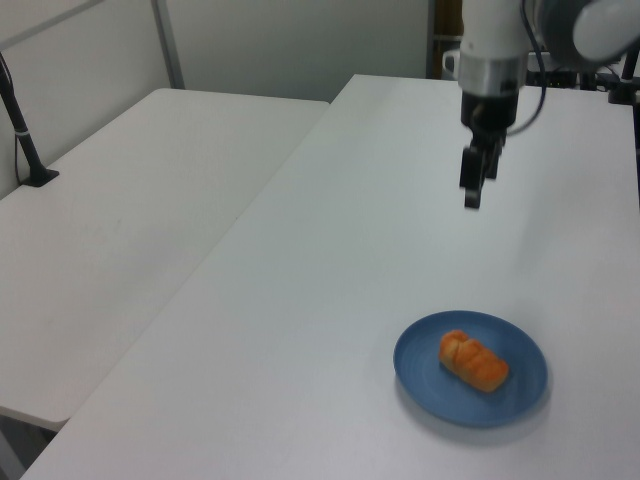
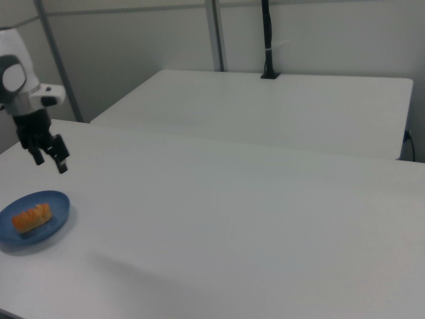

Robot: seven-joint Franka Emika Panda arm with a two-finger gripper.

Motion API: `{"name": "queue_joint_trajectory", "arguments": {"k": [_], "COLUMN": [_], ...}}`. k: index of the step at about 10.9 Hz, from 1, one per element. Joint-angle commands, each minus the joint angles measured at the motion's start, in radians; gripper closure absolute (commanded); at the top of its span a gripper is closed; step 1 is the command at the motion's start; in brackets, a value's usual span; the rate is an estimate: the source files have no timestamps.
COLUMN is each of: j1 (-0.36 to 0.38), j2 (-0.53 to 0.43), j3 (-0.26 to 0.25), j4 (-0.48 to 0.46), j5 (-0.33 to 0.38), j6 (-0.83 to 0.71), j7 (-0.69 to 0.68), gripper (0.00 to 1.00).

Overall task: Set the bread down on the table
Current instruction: 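Move the gripper toward the orange bread roll on the blue plate, then lower the gripper and close it around the orange bread roll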

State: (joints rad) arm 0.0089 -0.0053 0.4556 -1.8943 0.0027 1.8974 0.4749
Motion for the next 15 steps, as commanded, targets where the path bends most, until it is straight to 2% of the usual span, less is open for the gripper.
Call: {"name": "queue_joint_trajectory", "arguments": {"k": [1, 4, 6, 8, 11, 15], "j1": [0.017, 0.097, 0.134, 0.155, 0.175, 0.187], "j2": [0.004, 0.106, 0.166, 0.211, 0.272, 0.330], "j3": [0.083, 0.081, 0.081, 0.081, 0.081, 0.081], "j4": [-0.127, -0.134, -0.132, -0.131, -0.124, -0.121], "j5": [0.013, 0.000, -0.047, -0.104, -0.121, -0.211], "j6": [0.171, 0.270, 0.311, 0.344, 0.417, 0.453], "j7": [0.178, 0.329, 0.395, 0.477, 0.522, 0.605], "gripper": [0.00, 0.01, 0.03, 0.03, 0.03, 0.03]}}
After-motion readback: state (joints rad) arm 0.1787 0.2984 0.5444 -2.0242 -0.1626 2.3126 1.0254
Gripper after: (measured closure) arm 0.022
